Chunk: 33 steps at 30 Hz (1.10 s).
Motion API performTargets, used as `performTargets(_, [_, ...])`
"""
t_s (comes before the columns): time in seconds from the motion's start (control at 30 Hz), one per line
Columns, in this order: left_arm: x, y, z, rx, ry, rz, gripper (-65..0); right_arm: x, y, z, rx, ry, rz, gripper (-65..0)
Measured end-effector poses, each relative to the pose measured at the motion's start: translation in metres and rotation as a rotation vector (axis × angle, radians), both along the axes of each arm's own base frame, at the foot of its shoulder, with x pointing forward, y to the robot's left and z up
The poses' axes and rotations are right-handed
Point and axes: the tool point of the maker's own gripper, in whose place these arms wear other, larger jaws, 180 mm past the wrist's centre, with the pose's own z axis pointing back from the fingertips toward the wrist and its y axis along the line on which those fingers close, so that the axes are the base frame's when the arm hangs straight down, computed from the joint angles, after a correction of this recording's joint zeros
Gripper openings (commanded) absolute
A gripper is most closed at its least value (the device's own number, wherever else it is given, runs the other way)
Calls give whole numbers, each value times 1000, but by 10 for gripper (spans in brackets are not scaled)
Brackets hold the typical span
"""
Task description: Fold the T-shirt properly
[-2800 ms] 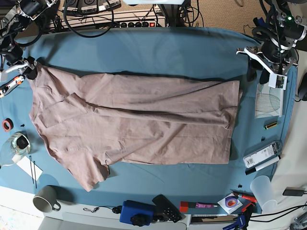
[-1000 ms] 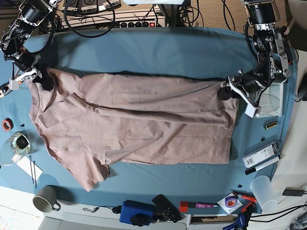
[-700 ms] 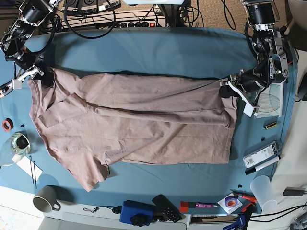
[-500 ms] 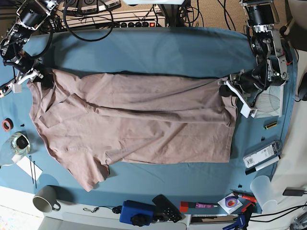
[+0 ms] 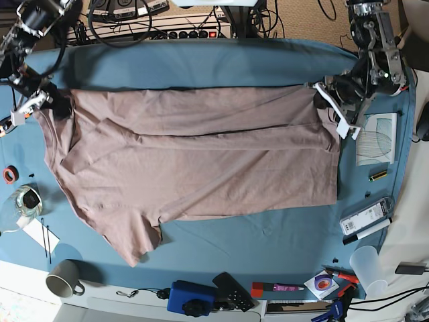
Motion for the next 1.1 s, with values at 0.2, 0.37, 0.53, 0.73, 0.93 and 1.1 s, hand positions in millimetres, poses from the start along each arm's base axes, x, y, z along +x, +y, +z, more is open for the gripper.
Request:
performTargets(0.2, [-15,23,3,25,8,53,-650,-30,6,6,-103,46,79,-650])
performTargets(0.37, [-31,25,0,6,34,40,-650,-49,7,0,-112,89,91,-650])
performTargets(0.53, [-39,23,-2,-1,55,34,-650,-72,7,-9,-103,145,92,-650])
performTargets(0.73, [-42,23,-2,-3,61,35,-650,-79,8,-11,-94,157,91,-650])
performTargets(0.93, [-45,23,-3,-6,63,37,-650,-75,8,-10,-96,147,91,-650])
performTargets(1.1, [-45,18,-1,4,26,-44,-496,-73,8,-9,-98,143,91,-539])
